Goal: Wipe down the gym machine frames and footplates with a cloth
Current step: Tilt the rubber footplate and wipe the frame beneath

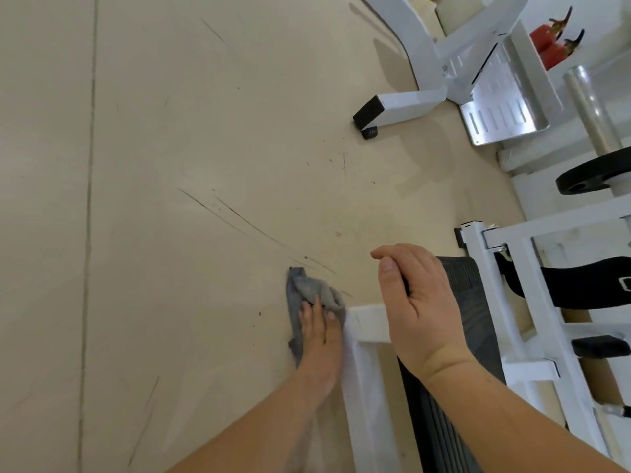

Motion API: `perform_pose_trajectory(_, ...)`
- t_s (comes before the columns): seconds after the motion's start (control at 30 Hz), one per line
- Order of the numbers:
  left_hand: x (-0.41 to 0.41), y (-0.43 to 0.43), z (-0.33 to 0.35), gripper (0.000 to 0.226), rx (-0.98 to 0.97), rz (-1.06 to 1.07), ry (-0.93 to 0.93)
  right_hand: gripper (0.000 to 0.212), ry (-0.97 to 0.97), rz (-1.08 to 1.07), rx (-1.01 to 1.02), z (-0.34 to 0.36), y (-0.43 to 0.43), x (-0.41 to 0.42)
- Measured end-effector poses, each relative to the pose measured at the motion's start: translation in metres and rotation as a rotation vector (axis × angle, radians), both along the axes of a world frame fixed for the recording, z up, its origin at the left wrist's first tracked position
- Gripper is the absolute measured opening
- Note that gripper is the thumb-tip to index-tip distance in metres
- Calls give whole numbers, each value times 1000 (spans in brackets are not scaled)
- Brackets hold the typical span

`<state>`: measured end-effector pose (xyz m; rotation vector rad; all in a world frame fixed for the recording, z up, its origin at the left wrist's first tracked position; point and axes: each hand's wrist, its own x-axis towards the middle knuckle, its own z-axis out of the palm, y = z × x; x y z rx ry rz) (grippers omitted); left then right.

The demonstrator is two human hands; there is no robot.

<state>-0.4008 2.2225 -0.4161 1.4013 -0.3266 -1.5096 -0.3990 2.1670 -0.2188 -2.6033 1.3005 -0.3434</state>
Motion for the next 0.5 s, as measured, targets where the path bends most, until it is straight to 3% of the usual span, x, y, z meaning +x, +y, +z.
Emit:
perform_pose_trajectory(0.13, -33, 7, 74, 75, -128, 248, -167, 34, -8, 25, -8, 0, -1, 1)
perform_pose_trajectory(0.2, -40, 9, 89, 79, -164, 233, -276, 35, -17, 23, 1, 1, -2, 0)
perform_pose_trajectory(0.3, -29, 3, 58, 80, -144, 196, -224, 34, -16, 31, 16, -1, -2, -1)
perform_pose_trajectory(0.4, -11, 6, 19, 62, 10, 89, -152, 34, -40, 34, 24, -2, -5, -1)
perform_pose_trajectory(0.5, -16, 15, 35, 57, -36, 142, -145, 33, -40, 34, 39, -1, -3, -3)
